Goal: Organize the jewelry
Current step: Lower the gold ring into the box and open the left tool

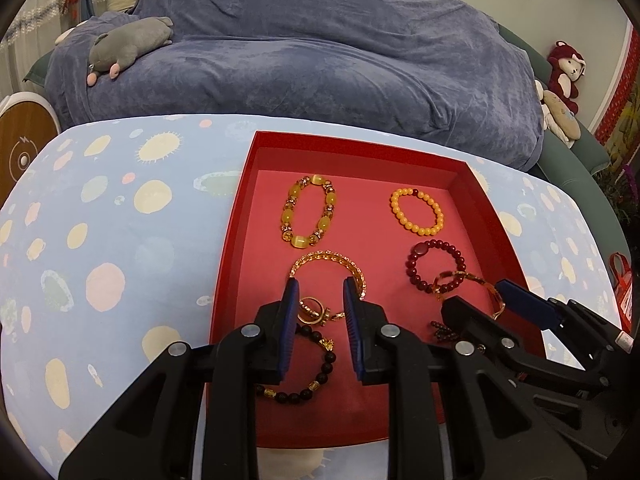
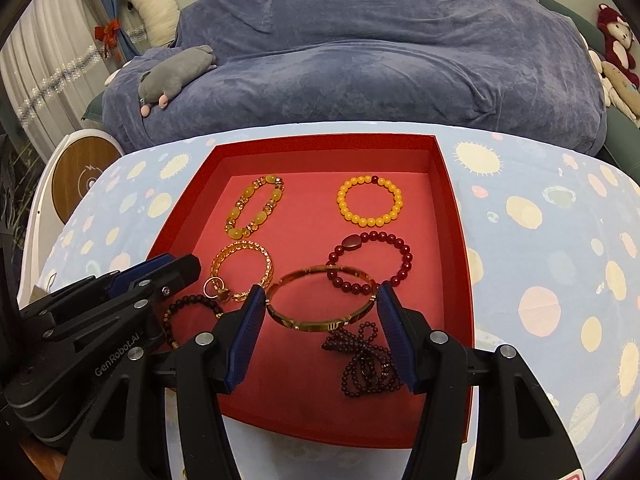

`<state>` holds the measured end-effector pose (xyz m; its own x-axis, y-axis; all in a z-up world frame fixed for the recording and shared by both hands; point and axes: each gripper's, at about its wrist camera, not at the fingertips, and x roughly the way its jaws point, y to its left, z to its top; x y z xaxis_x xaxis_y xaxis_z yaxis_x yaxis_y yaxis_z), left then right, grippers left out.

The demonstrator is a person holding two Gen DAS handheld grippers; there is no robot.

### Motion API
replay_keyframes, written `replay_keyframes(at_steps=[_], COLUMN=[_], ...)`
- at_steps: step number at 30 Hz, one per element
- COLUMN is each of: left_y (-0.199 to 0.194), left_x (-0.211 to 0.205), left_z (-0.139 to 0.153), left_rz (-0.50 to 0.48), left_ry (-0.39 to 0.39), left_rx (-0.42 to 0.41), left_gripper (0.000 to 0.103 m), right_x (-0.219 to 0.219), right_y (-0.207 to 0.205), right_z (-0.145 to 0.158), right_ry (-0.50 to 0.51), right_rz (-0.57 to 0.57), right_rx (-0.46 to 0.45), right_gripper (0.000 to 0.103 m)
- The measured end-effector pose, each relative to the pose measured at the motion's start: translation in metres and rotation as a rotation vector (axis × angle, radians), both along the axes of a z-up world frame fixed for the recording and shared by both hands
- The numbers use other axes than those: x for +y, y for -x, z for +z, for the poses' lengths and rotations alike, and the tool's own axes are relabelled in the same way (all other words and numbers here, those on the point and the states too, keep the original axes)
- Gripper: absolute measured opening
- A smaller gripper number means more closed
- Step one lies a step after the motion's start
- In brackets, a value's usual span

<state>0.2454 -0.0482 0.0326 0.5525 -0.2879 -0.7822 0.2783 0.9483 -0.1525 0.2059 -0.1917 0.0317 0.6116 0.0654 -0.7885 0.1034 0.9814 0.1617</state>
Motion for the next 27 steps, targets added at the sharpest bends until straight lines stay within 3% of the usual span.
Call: replay_keyframes(at_steps=[5,27], left_y=[0.0,0.009], left_x=[0.002,0.002], left_z=[-0.001,0.004], left_rz=[0.015,0.016], left_ry=[-0.005,-0.003], left_rx=[0.001,-0.004], left_gripper=[0.034,0.034], right_x=[-0.001,0.001], right_y=[0.001,0.016], right_z=[0.003,0.01], right_ry=[0.005,0.007], right_rz=[-0.008,-0.009], right_rx=[-0.01,-0.019], right_gripper=[0.056,0.056])
